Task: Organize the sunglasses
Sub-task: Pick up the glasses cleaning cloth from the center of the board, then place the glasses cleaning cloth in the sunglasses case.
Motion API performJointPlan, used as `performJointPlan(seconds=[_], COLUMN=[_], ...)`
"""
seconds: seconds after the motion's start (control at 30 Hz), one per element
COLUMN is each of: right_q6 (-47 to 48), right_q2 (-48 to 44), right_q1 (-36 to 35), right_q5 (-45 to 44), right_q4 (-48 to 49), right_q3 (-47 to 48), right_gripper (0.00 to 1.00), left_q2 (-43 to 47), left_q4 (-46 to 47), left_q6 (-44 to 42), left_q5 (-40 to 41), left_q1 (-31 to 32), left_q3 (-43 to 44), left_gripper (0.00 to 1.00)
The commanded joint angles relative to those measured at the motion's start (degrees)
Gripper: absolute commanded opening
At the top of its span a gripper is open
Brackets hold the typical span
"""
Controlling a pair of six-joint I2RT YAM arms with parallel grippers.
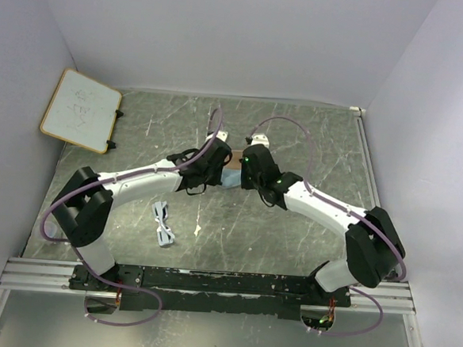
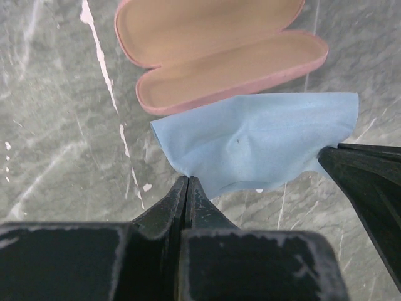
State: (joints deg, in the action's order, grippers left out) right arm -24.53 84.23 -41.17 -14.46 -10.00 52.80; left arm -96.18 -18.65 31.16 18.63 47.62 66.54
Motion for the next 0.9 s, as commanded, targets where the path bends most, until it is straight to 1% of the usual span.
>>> performJointPlan(seconds=[0.0,0.37,0.63,0.87], right_q6=[1.9,3.5,3.8,4.2], right_q2=[0.1,4.9,10.0,12.2], right_q1=[1.2,6.1,7.4,7.7], right_q5=[-1.4,0.0,1.4,2.0], right_q4=[-2.0,-1.9,0.2,2.2], right_q3=[3.7,10.6,11.7,12.2], right_gripper=[0.00,0.00,0.00,0.00], left_q2=[1.0,-3.4,-5.6,-7.5], left_q4=[0.7,2.1,4.5,6.6], left_q6=[-2.4,-4.9,-4.2,-3.6], left_q5=[0.7,-1.1,-2.6,-3.4], left_q1=[-1.6,-5.4,-7.1,-7.3], left_q3=[3.8,9.6,9.5,9.0], left_gripper=[0.07,0.07,0.07,0.07])
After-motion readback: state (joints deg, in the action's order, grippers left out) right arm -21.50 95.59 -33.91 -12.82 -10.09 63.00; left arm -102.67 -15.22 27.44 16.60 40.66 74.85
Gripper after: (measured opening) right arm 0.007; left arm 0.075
